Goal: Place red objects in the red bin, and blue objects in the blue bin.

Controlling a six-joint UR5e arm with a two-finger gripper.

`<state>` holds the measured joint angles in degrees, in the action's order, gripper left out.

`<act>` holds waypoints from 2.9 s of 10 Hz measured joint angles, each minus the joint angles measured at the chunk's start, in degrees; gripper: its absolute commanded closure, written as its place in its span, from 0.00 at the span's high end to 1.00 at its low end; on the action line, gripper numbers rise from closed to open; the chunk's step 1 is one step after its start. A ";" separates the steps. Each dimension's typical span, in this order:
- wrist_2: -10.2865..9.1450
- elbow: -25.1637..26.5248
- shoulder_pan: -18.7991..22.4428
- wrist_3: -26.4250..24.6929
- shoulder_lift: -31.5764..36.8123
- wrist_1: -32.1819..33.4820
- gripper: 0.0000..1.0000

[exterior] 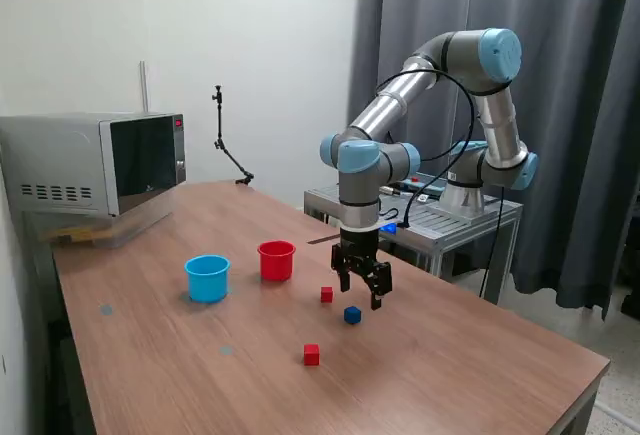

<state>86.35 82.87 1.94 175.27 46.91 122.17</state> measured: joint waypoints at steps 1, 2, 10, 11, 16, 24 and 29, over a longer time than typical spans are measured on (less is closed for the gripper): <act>-0.73 -0.13 0.00 0.32 -0.37 0.00 1.00; -1.25 -0.19 0.00 0.60 -0.68 0.00 1.00; -1.79 -0.51 -0.34 1.30 -2.10 0.17 1.00; -1.77 -0.71 -0.44 1.30 -2.21 0.17 1.00; -1.72 -1.96 -0.67 1.77 -3.10 0.18 1.00; -1.02 -2.02 -0.80 4.29 -3.31 0.17 1.00; -0.99 -2.05 -0.80 5.06 -3.31 0.12 1.00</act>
<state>85.36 80.82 1.14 180.33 43.59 122.28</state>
